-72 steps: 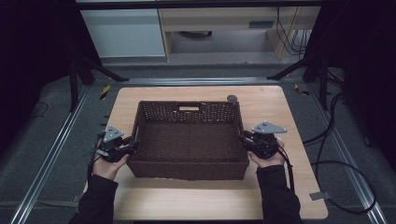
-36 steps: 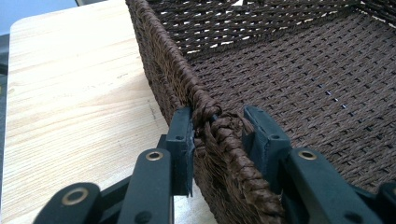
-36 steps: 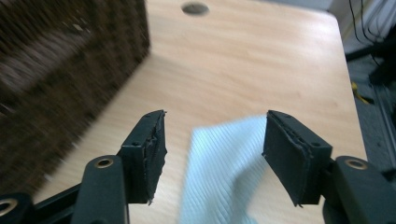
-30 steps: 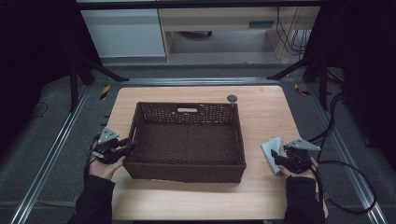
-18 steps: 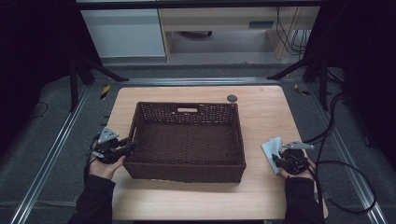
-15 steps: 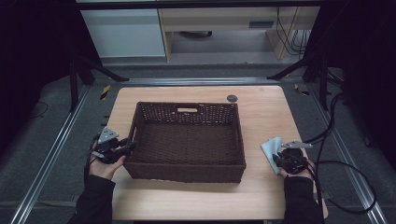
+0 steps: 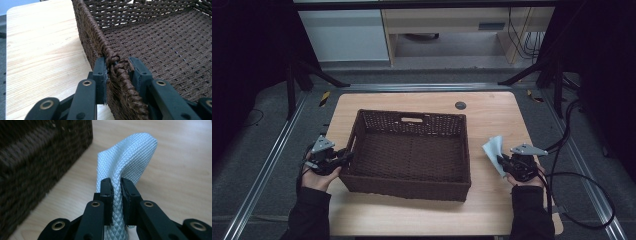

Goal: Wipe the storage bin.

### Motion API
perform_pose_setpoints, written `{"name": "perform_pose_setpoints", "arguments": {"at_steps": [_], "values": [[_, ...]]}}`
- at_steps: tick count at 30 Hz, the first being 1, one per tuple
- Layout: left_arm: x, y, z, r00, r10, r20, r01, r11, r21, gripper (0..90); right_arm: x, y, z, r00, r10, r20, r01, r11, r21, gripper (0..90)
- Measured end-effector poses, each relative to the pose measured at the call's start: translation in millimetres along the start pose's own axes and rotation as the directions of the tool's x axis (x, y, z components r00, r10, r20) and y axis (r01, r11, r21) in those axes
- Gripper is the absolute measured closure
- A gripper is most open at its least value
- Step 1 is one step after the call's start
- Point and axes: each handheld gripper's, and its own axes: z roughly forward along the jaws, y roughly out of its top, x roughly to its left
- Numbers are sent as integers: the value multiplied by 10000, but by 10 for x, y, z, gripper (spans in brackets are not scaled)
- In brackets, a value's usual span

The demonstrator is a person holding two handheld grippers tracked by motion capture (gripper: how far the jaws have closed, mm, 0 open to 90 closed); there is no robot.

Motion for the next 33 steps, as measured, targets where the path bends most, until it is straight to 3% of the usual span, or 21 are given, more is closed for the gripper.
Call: {"name": "perform_pose_setpoints", "arguments": {"at_steps": [9,17,22,27,31,33], "values": [[44,-3,-10,9999,144,55,-145,9998,112,690,165,270,164,9997,-257,14,258,9984,-511,808],[50,-5,-6,9999,124,81,-125,9999,101,686,293,431,446,9992,-366,158,373,9981,-485,808],[54,-10,-2,9999,72,104,-72,10000,52,684,340,523,597,9993,-331,-181,321,9979,-560,810],[54,-13,-1,9999,33,109,-33,10000,31,684,368,649,561,9975,-440,-557,383,9944,-989,814],[59,-11,3,10000,28,89,-28,10000,-8,682,363,781,462,9950,-520,-849,369,9847,-1700,817],[56,-11,3,10000,40,60,-40,10000,-5,682,383,805,468,9929,-711,-951,546,9846,-1658,819]]}}
